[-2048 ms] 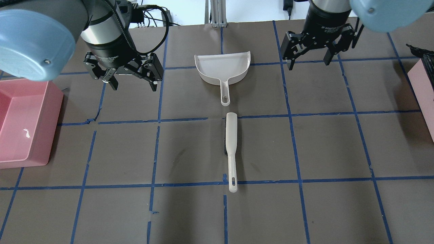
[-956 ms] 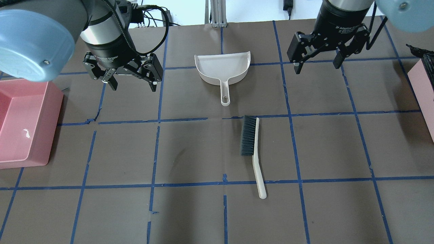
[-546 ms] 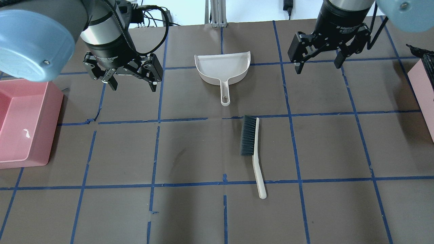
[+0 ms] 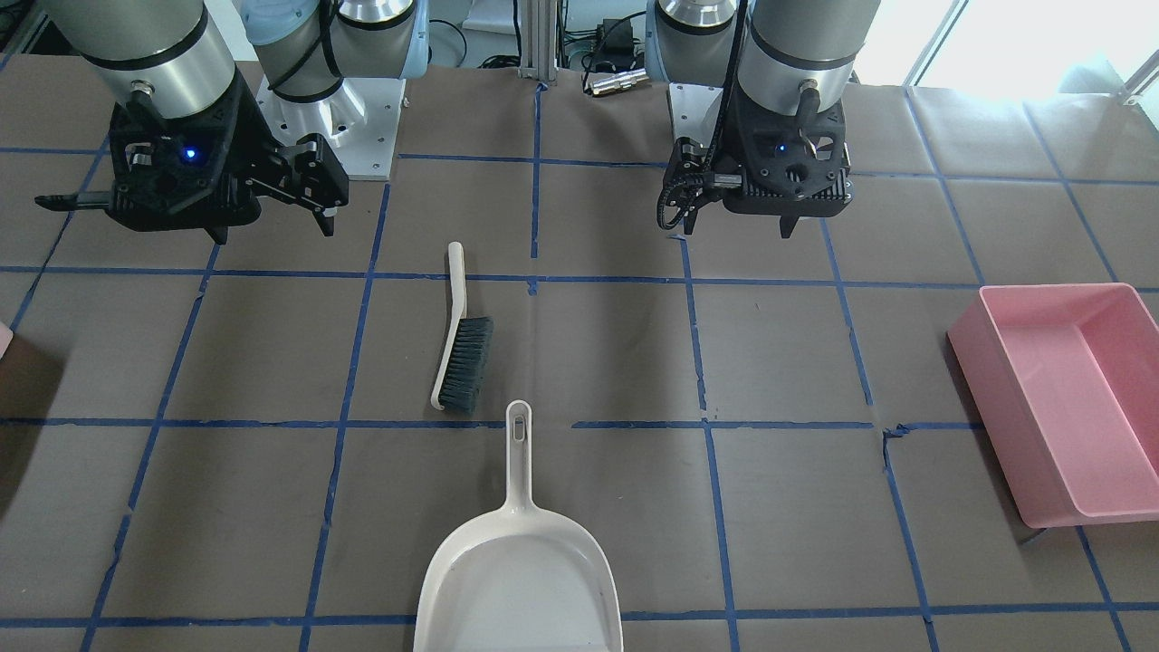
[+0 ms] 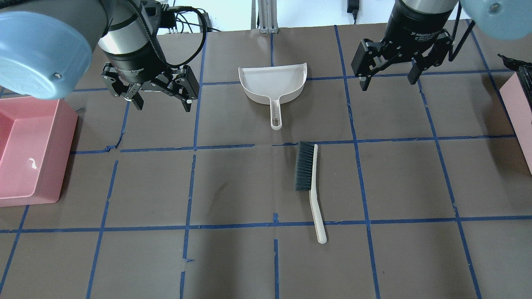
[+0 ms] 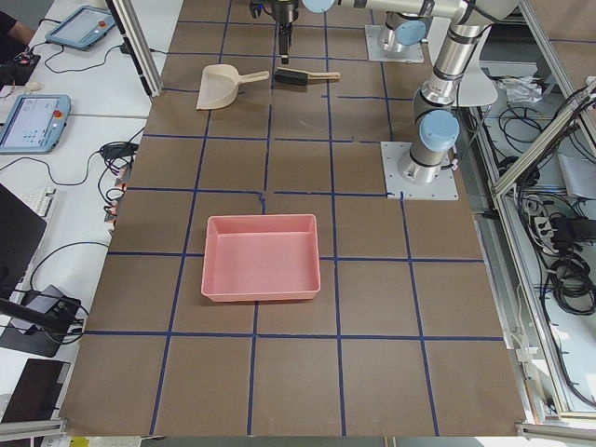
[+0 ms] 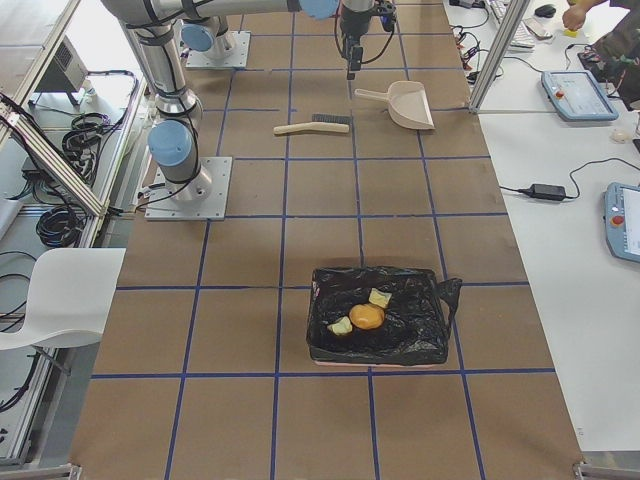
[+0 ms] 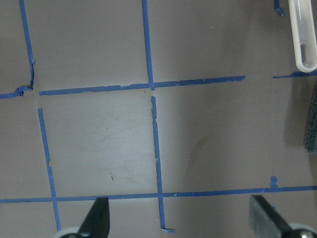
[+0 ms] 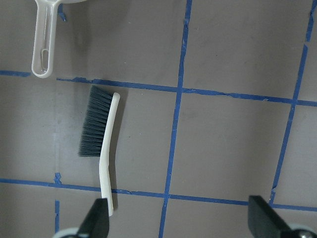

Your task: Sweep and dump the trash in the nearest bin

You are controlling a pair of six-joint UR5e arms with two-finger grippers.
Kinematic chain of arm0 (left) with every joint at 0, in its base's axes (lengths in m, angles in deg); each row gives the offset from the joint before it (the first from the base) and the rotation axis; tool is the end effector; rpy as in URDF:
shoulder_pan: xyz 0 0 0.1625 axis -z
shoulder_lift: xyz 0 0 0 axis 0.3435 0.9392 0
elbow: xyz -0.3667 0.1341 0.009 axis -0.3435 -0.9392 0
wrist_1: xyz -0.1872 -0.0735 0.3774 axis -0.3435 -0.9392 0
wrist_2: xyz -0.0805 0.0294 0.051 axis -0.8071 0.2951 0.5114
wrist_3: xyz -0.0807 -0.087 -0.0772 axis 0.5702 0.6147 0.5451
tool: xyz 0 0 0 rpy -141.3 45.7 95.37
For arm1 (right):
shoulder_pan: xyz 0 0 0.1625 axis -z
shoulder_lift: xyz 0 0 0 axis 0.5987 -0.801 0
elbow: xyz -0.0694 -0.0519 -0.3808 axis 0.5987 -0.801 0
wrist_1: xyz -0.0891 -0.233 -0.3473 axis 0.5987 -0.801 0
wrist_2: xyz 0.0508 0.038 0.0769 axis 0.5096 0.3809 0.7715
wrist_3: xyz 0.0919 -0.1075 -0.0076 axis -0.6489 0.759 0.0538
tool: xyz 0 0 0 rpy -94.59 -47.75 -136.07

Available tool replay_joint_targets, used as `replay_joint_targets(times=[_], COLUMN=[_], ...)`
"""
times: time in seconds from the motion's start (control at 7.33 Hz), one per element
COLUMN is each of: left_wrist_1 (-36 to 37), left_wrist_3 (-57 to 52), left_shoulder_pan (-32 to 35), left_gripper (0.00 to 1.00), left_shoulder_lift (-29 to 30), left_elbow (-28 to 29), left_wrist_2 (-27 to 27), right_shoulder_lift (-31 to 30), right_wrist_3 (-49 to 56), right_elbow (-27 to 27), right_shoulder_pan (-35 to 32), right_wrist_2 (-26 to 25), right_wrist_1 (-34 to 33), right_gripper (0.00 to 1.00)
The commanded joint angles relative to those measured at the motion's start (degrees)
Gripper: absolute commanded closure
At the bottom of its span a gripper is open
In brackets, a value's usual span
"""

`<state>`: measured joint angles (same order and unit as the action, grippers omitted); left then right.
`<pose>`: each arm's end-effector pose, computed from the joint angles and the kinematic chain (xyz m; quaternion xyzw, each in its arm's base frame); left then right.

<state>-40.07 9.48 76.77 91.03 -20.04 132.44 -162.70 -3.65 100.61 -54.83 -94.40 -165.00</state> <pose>-0.1867 -0.4986 0.4130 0.0317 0.9990 0.0141 0.0282 0.1491 -0.5233 0.4283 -0.0556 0.9980 0.0295 0.0048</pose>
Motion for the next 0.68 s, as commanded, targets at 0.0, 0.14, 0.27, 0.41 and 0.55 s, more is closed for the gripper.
replay_joint_targets(times=[0.0, 0.14, 0.27, 0.41, 0.55], left_wrist_1=[0.0, 0.0, 0.0, 0.1, 0.1], left_wrist_3=[-0.1, -0.1, -0.1, -0.1, -0.1], left_shoulder_pan=[0.0, -0.1, -0.1, -0.1, -0.1], left_gripper=[0.0, 0.0, 0.0, 0.0, 0.0], left_shoulder_lift=[0.0, 0.0, -0.1, -0.1, -0.1], left_elbow=[0.0, 0.0, 0.0, 0.0, 0.0], left_wrist_2=[0.0, -0.3, 0.0, -0.1, -0.2], right_shoulder_lift=[-0.2, -0.1, 0.2, 0.1, 0.2], right_wrist_3=[0.0, 0.0, 0.3, 0.9, 1.0], right_elbow=[0.0, 0.0, 0.1, 0.2, 0.2], right_shoulder_pan=[0.0, 0.0, 0.0, 0.3, 0.9], right_wrist_2=[0.0, 0.2, 0.2, -0.1, 0.2], right_wrist_1=[0.1, 0.1, 0.1, 0.3, -0.2], right_gripper=[0.0, 0.0, 0.0, 0.0, 0.0])
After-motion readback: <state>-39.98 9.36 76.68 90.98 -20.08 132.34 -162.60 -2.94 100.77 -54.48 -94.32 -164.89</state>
